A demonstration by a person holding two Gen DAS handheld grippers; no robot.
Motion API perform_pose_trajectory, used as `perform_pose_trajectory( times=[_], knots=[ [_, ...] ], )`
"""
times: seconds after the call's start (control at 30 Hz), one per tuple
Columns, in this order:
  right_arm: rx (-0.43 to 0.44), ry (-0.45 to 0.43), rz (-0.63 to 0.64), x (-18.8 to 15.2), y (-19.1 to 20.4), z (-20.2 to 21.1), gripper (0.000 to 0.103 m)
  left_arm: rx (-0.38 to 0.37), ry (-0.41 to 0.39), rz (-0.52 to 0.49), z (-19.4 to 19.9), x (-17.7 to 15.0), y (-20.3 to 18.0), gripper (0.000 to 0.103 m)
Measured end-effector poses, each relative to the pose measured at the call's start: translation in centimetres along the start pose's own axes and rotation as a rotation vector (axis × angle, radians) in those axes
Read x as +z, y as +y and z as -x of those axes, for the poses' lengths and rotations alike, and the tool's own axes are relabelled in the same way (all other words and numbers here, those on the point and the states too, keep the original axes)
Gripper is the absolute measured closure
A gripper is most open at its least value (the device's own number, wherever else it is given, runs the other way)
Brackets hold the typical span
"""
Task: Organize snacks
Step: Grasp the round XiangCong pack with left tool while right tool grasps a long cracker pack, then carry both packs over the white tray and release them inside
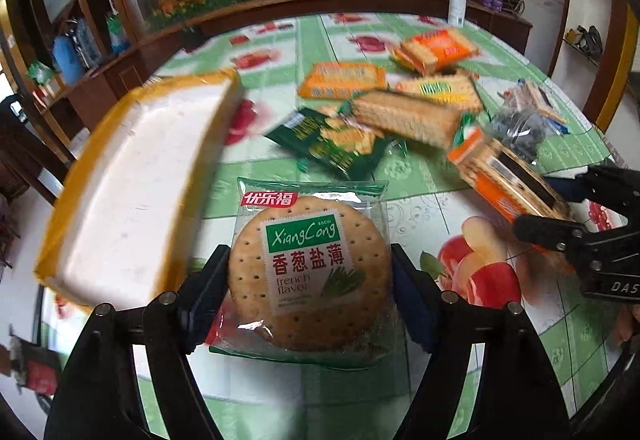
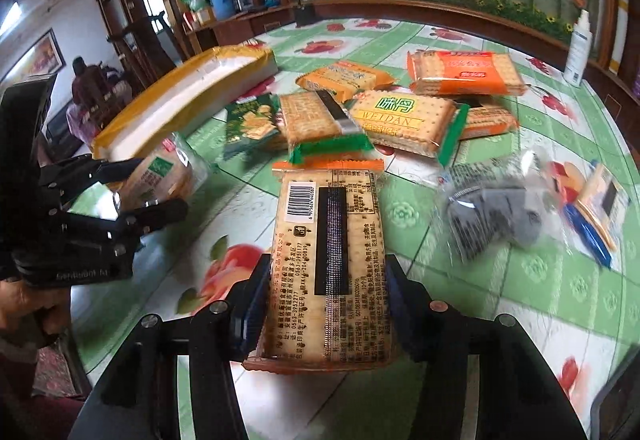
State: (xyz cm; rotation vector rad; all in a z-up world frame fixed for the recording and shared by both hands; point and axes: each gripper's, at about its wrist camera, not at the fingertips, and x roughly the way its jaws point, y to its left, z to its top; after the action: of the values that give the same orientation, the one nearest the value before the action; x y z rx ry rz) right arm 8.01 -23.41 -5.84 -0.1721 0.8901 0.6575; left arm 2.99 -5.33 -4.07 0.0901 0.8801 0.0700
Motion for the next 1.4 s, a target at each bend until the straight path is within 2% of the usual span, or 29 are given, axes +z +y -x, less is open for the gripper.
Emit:
perform_pose_trajectory(
  times=[0.27,0.57,0.83,1.03,1.23,1.4],
  knots=[
    [0.062,-0.068,0.011,1.0,2.7,3.2,0.048,0.058,-0.067,0.061,2.8,0.0,4.0,0.027],
    [0.144,-0.103,0.103,5.3,8.7,1.4,0.049,0.126,-0.098,0.154,3.8,-0.1,9.9,0.027],
    [0.246,-0.113,0.098,11.3,13.5,-3.2,0.049,0.168,-0.056,0.325,0.4,1.3,17.7,0.027],
    [0.268,-0.096,0.052,15.8,15.9,-8.9,0.049,0.148,0.020,0.411,-4.2,1.6,20.3,0.027],
    [0.273,-0.035,0.019,17.7,17.0,-14.7,0.049,0.162,0.062,0.416,-6.4,2.0,20.8,0.026],
    [0.272,0.013,0.037,17.9,17.9,-17.4,0.049,0.177,0.143,0.401,-8.0,1.7,21.2,0.026]
  ],
)
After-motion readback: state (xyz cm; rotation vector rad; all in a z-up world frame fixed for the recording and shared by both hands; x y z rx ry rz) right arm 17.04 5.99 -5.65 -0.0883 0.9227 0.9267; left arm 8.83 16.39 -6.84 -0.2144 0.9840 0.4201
